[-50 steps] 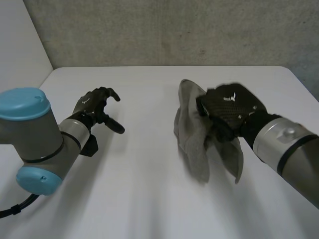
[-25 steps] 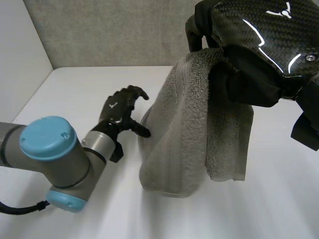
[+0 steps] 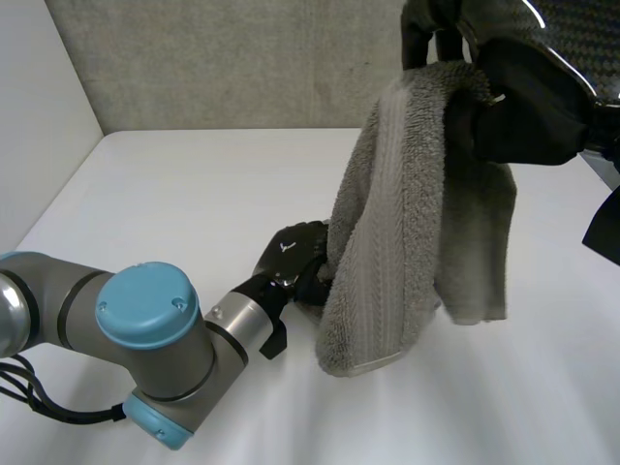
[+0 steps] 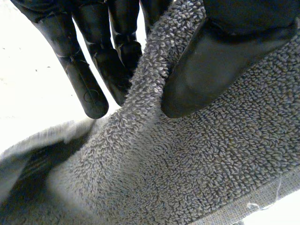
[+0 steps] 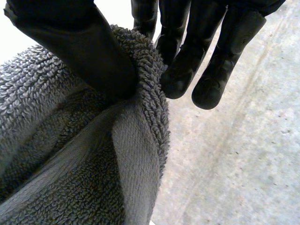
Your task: Fold the towel.
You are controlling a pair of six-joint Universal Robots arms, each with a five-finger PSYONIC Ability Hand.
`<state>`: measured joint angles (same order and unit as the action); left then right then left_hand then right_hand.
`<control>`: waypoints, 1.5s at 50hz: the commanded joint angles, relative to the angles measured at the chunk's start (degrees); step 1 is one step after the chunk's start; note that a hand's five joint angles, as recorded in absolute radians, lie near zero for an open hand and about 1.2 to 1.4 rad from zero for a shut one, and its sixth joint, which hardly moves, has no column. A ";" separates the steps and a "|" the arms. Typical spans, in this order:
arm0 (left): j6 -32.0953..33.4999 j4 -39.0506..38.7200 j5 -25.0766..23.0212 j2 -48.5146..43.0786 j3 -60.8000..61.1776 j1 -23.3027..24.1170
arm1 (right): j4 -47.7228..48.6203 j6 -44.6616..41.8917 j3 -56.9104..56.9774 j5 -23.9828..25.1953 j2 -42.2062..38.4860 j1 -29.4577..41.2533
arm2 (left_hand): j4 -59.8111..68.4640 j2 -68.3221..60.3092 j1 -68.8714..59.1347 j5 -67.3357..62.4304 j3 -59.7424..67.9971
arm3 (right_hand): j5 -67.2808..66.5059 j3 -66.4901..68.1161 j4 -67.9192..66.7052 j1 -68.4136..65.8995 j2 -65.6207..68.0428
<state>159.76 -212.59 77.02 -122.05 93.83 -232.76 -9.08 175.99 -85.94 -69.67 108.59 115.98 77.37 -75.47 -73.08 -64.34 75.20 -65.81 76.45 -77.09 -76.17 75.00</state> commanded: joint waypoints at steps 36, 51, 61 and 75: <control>6.70 3.85 15.19 3.58 -0.40 -6.57 | 12.42 -6.08 1.56 -6.60 -43.35 -14.38 | -1.18 -0.72 -3.11 -1.86 0.99 | -4.19 3.55 -2.91 -3.83 5.00; 6.79 4.29 13.59 6.12 -1.28 -6.83 | 18.05 -15.06 2.10 -20.59 -45.50 -14.56 | -53.53 51.63 49.24 50.50 -51.36 | 61.64 -62.27 62.91 62.00 -60.82; 6.88 4.20 12.89 15.25 -1.98 -11.83 | 15.41 -15.32 -1.78 -16.55 -34.50 -12.97 | -54.72 52.82 50.43 51.68 -52.55 | 65.81 -66.45 67.09 66.17 -65.00; 13.29 10.18 5.59 7.00 -9.28 -19.40 | 1.79 -20.86 -9.51 -7.67 -27.82 1.53 | -51.68 49.78 47.39 48.65 -49.51 | 57.15 -57.79 58.43 57.51 -56.34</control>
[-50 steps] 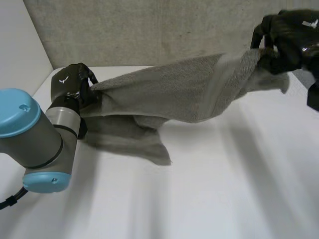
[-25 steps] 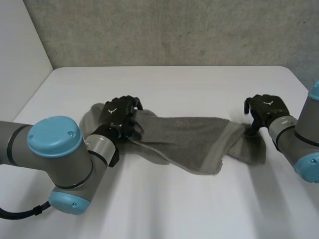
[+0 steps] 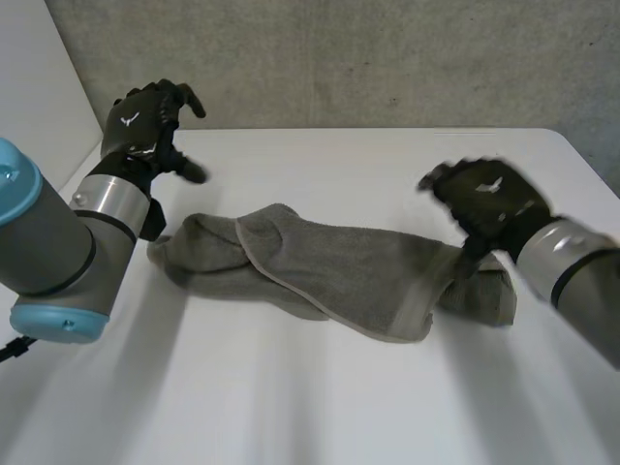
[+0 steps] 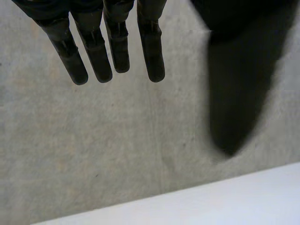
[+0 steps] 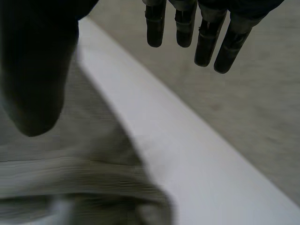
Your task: Fold the towel.
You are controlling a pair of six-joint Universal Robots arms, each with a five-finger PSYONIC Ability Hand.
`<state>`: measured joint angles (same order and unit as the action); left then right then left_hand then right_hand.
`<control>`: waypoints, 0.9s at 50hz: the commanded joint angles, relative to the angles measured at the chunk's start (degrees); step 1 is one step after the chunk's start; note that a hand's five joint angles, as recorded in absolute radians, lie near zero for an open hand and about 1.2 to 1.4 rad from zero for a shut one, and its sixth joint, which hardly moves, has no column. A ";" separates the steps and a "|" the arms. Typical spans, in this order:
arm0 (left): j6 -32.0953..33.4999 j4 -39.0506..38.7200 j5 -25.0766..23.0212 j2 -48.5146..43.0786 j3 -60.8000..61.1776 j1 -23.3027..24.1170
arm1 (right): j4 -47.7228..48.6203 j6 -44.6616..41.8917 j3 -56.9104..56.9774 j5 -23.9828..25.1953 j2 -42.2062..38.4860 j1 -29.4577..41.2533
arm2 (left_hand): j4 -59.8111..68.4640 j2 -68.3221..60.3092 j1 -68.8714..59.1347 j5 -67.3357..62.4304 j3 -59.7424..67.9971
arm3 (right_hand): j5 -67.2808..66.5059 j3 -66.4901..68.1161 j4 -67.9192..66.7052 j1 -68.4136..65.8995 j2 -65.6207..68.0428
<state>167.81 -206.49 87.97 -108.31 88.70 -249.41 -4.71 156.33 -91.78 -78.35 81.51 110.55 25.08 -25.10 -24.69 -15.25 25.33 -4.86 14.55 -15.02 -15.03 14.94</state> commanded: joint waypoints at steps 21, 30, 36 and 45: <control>19.13 6.63 -10.97 -28.18 -18.39 -1.26 | 20.00 -1.21 -15.80 -3.48 -11.90 7.40 | 0.27 -0.26 -0.67 -0.10 0.02 | -13.56 13.87 -13.39 -13.39 13.48; 19.22 6.28 -12.56 -28.71 -18.22 -0.20 | 22.46 -1.21 -14.31 -4.97 -16.99 7.40 | 0.44 -0.43 -0.83 -0.27 0.19 | -13.73 14.04 -13.56 -13.56 13.65; 19.04 6.45 -12.56 -28.18 -17.69 -0.11 | 24.47 -1.29 -14.04 -5.50 -17.87 7.48 | 0.61 -0.59 -1.00 -0.44 0.36 | -17.57 17.89 -17.41 -17.41 17.49; 18.96 6.45 -12.91 -27.13 -15.67 2.34 | 28.26 -1.38 -13.78 -5.76 -18.40 7.48 | 0.10 -0.09 -0.50 0.07 -0.14 | -20.79 21.10 -20.63 -20.62 20.71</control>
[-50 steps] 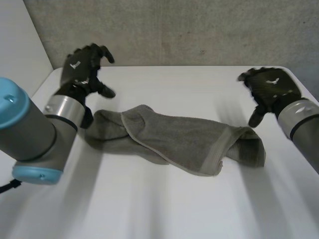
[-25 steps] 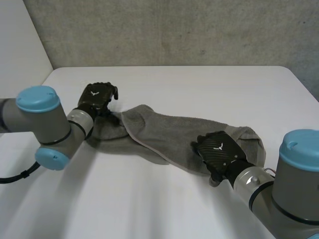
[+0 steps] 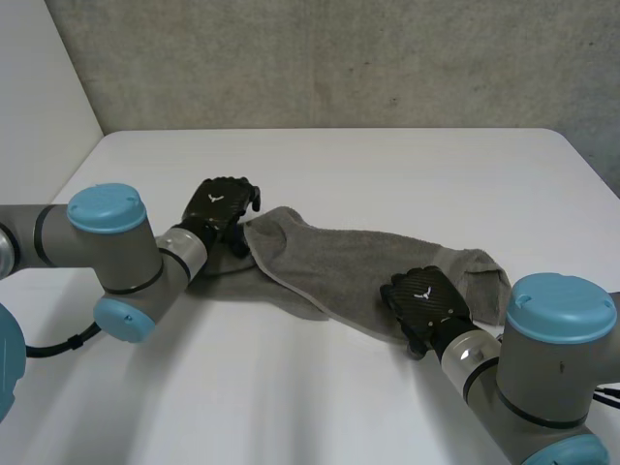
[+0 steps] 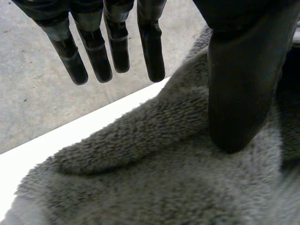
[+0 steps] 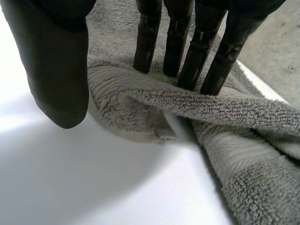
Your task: Fold the towel.
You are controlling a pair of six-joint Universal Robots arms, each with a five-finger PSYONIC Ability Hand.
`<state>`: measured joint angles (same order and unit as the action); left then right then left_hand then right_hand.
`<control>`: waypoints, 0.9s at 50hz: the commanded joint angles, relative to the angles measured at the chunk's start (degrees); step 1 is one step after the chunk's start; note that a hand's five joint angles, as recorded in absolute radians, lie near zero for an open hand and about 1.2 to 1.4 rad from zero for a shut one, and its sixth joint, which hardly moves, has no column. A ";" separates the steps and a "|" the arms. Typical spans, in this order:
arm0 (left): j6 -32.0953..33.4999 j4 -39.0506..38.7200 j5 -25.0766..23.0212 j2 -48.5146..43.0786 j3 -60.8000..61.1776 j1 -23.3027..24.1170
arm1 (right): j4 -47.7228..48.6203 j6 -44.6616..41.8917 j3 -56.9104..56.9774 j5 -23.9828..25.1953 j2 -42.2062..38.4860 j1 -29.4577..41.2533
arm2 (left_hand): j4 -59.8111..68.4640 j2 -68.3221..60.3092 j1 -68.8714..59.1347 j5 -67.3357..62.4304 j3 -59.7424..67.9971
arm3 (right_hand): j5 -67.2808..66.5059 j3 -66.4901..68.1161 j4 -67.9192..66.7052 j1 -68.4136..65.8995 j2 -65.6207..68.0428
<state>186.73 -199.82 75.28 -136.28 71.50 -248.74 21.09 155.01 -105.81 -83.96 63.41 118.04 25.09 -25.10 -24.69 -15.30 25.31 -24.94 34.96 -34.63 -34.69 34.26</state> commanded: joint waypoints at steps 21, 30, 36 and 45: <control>0.12 -0.39 0.30 3.11 4.78 3.53 | 2.38 0.30 1.84 -0.59 -1.45 -0.09 | 54.90 -54.88 -55.30 -54.69 54.67 | -45.02 44.99 -45.33 -45.26 45.70; -0.67 -0.57 0.66 15.87 6.01 2.30 | -2.61 0.65 6.65 -2.53 18.20 -0.52 | 54.91 -54.90 -55.31 -54.70 54.69 | -45.06 45.04 -45.37 -45.31 45.74; -1.28 -0.57 1.01 30.07 4.70 1.77 | -13.62 3.55 16.95 -1.83 26.68 -2.81 | 54.91 -54.90 -55.31 -54.70 54.69 | -45.06 45.04 -45.37 -45.31 45.74; -9.79 0.57 1.09 47.49 0.04 1.33 | -36.44 6.89 45.47 2.39 29.76 -5.62 | 54.91 -54.90 -55.31 -54.70 54.69 | -45.06 45.04 -45.37 -45.31 45.74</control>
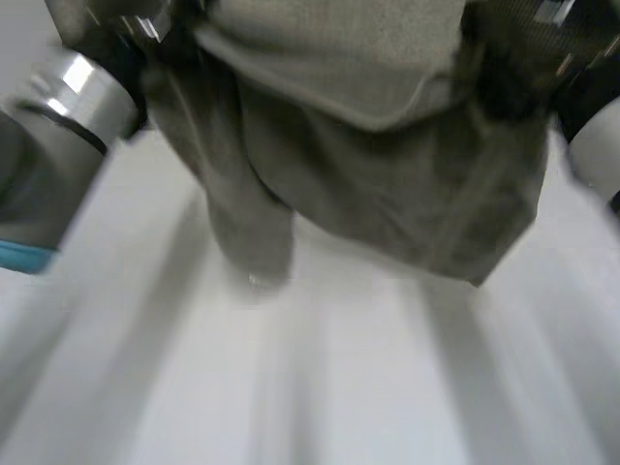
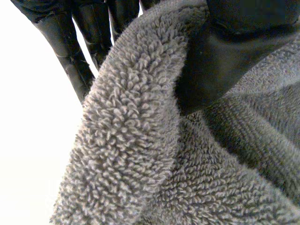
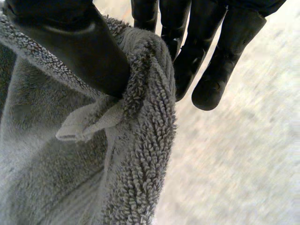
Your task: Fold the towel.
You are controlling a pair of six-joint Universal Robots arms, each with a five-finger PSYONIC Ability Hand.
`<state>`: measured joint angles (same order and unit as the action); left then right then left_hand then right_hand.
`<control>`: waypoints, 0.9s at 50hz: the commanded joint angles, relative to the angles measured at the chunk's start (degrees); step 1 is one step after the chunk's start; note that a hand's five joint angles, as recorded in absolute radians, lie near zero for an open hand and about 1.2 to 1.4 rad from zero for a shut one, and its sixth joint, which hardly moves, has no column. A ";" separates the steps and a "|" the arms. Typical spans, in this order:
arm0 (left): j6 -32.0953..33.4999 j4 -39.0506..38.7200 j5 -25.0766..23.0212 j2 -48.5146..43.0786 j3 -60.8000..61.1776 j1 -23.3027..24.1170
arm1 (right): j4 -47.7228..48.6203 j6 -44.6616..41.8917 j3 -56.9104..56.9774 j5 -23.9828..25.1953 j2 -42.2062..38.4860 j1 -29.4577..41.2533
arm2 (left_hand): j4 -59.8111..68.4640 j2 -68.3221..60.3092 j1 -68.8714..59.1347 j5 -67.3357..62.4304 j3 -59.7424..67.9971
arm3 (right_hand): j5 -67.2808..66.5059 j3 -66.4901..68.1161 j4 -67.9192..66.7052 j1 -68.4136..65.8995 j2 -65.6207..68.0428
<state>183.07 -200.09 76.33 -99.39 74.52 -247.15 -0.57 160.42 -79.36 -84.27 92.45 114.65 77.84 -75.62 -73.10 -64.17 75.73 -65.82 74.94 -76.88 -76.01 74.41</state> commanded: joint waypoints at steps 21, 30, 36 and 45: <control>-7.20 7.52 -0.31 -2.18 1.26 -5.96 | -22.81 1.47 33.92 5.43 -19.33 -2.42 | 2.16 -4.38 -6.90 -5.83 4.27 | -4.18 5.06 -3.12 -3.99 5.59; -3.42 8.05 4.25 -14.08 -16.75 -9.40 | -8.15 1.56 46.47 -2.47 -33.91 2.50 | 2.16 -4.38 -6.90 -5.83 4.27 | -4.18 5.06 -3.12 -3.99 5.59; -3.86 7.87 9.27 -12.94 -20.99 -9.67 | -7.78 3.31 48.87 -3.18 -32.78 2.50 | 2.16 -4.38 -6.90 -5.83 4.27 | -4.18 5.06 -3.12 -3.99 5.59; -2.81 8.58 8.31 -5.13 -4.34 -7.30 | -18.94 2.00 38.93 1.65 -29.17 2.15 | 2.16 -4.38 -6.90 -5.83 4.27 | -4.18 5.06 -3.12 -3.99 5.59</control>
<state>179.69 -191.72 86.06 -109.23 57.74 -255.66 -12.42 163.46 -33.03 -86.60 61.23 117.10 78.10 -75.80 -73.44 -64.20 77.19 -65.83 76.75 -77.09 -76.19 74.41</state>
